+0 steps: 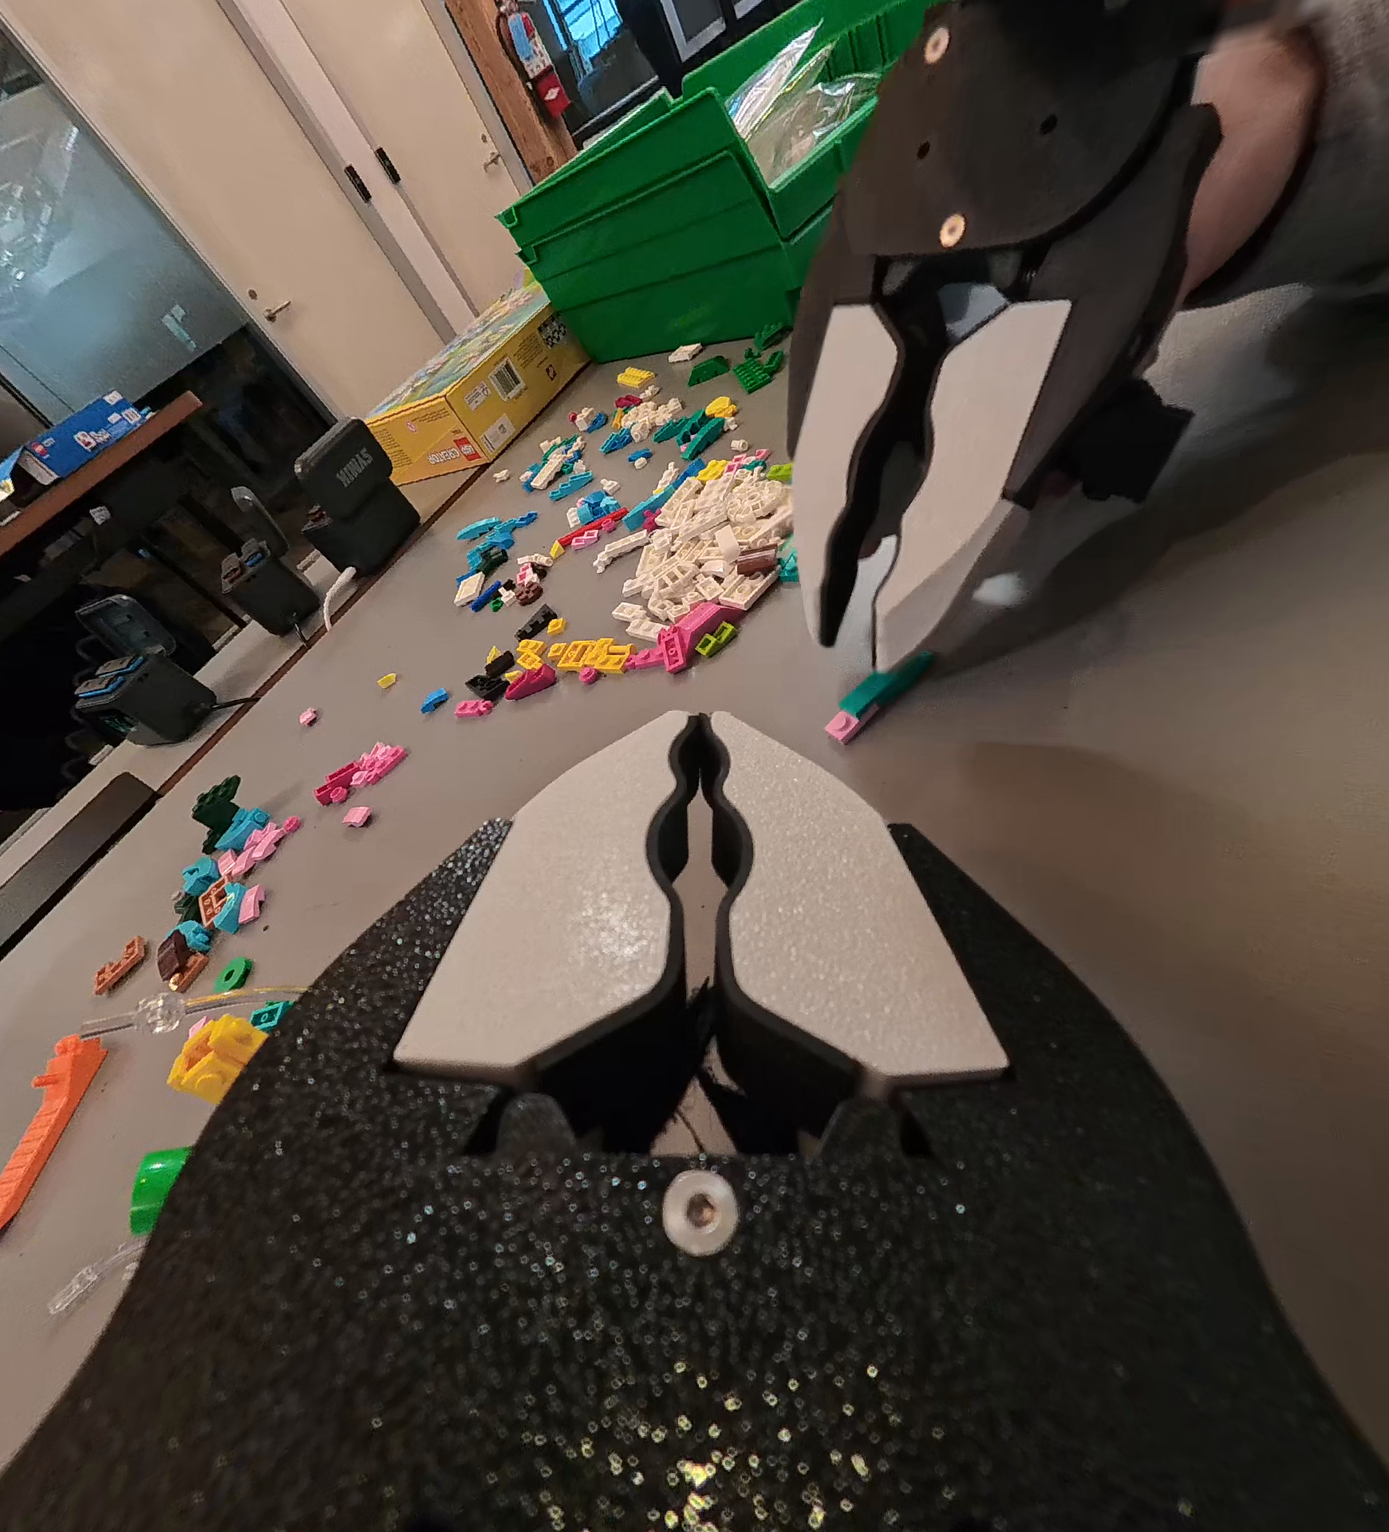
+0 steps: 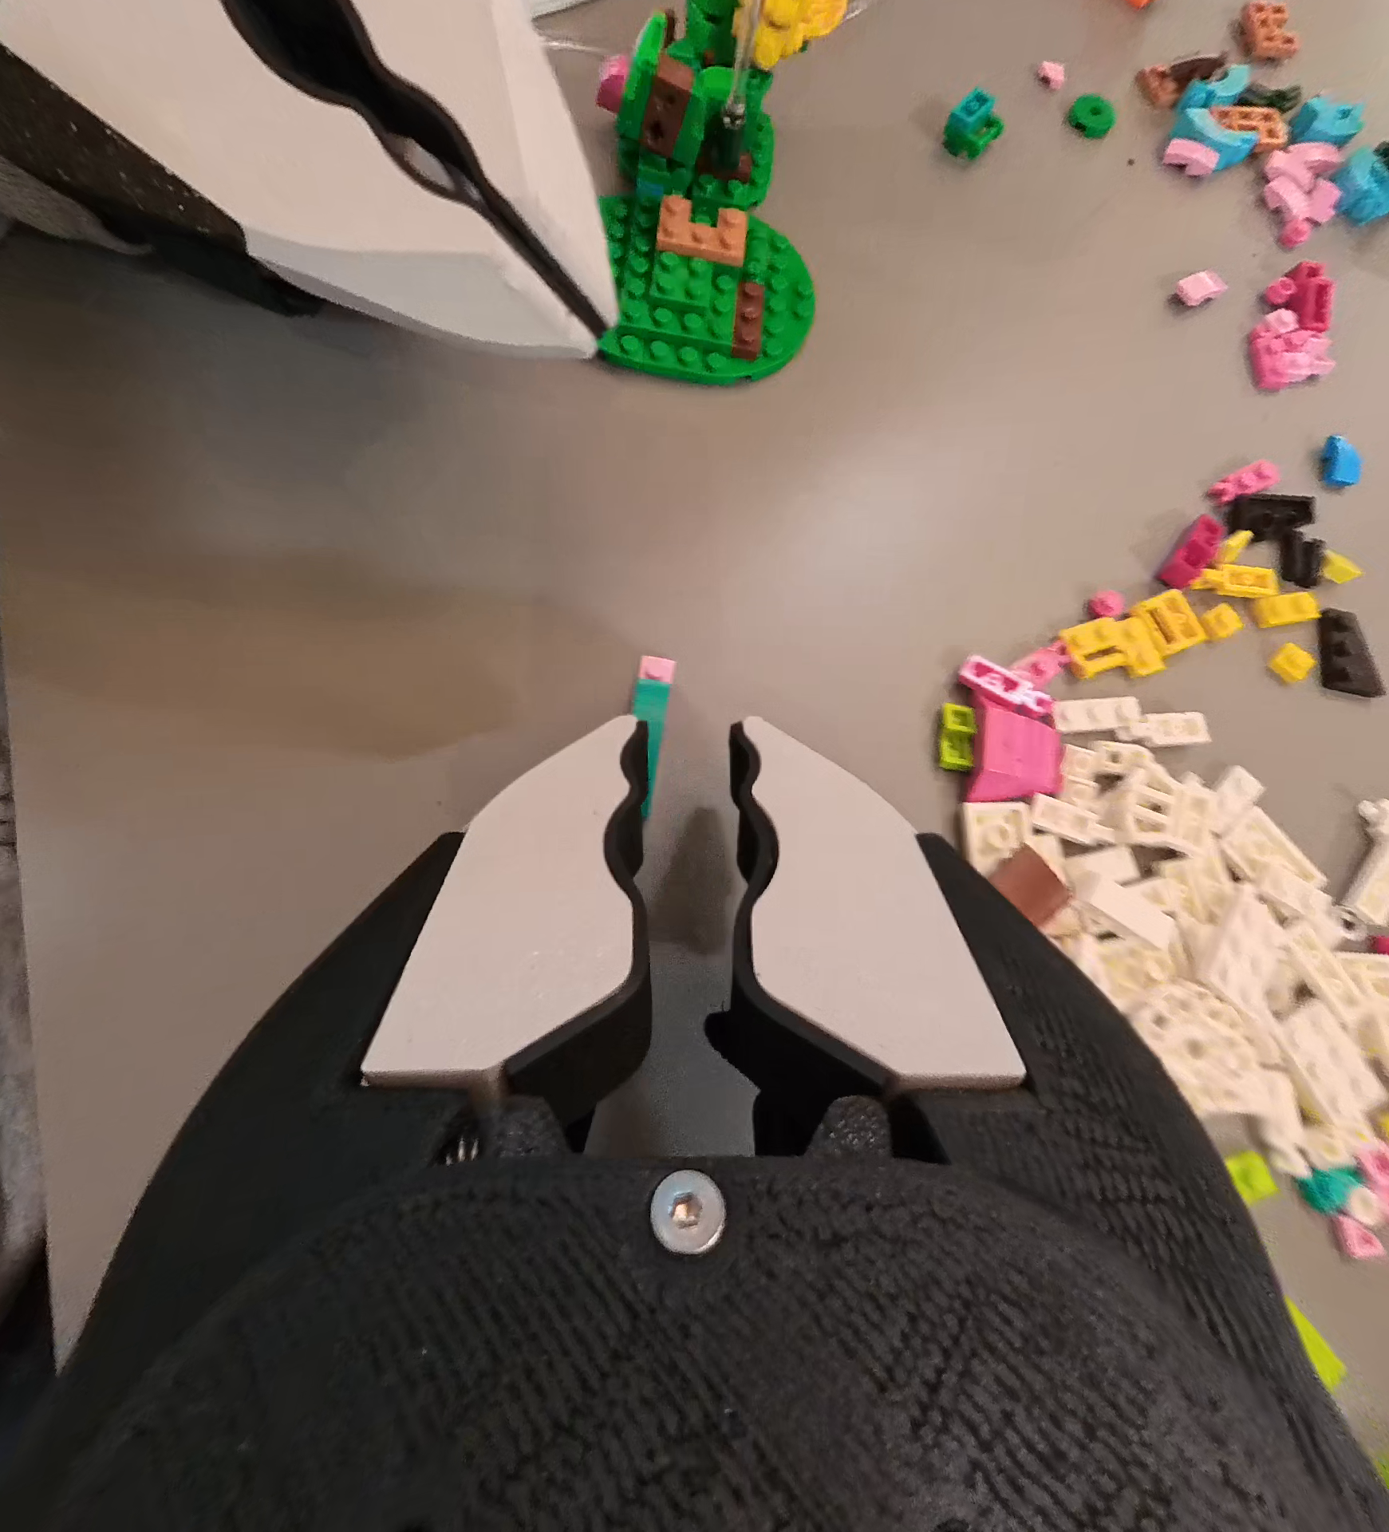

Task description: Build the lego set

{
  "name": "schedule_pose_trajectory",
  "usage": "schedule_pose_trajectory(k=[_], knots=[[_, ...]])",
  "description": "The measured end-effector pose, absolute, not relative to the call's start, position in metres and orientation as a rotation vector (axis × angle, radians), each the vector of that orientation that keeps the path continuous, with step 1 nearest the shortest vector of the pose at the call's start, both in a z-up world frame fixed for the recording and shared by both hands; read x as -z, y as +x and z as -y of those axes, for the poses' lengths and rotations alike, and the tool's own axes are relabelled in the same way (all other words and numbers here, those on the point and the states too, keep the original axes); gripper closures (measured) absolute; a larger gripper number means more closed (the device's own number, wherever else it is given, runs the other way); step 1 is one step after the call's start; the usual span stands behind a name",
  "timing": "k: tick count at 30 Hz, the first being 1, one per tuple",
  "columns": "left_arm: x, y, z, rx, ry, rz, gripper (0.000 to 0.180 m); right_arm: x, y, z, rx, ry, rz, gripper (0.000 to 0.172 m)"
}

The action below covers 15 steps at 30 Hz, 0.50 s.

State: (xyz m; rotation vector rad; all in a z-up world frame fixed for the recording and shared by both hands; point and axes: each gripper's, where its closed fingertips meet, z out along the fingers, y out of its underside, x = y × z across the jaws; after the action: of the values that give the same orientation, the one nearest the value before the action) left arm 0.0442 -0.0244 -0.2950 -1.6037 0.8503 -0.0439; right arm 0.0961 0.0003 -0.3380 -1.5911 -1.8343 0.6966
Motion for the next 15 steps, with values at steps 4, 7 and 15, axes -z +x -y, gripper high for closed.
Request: schedule_pose_trajectory(k=[4, 7, 15], knots=[[0.295, 0.044, 0.024, 0.045, -1.603, -0.85, 0.18, 0.315, 0.116, -0.037, -0.589, -1.603, 1.733, 0.153], [0.295, 0.044, 0.024, 0.045, -1.603, -0.85, 0.18, 0.293, 0.141, -0.071, -0.494, -1.636, 1.61, 0.154], [0.295, 0.044, 0.024, 0.046, -1.604, -0.848, 0.18, 0.253, 0.202, -0.127, -0.287, -1.684, 1.378, 0.157]])
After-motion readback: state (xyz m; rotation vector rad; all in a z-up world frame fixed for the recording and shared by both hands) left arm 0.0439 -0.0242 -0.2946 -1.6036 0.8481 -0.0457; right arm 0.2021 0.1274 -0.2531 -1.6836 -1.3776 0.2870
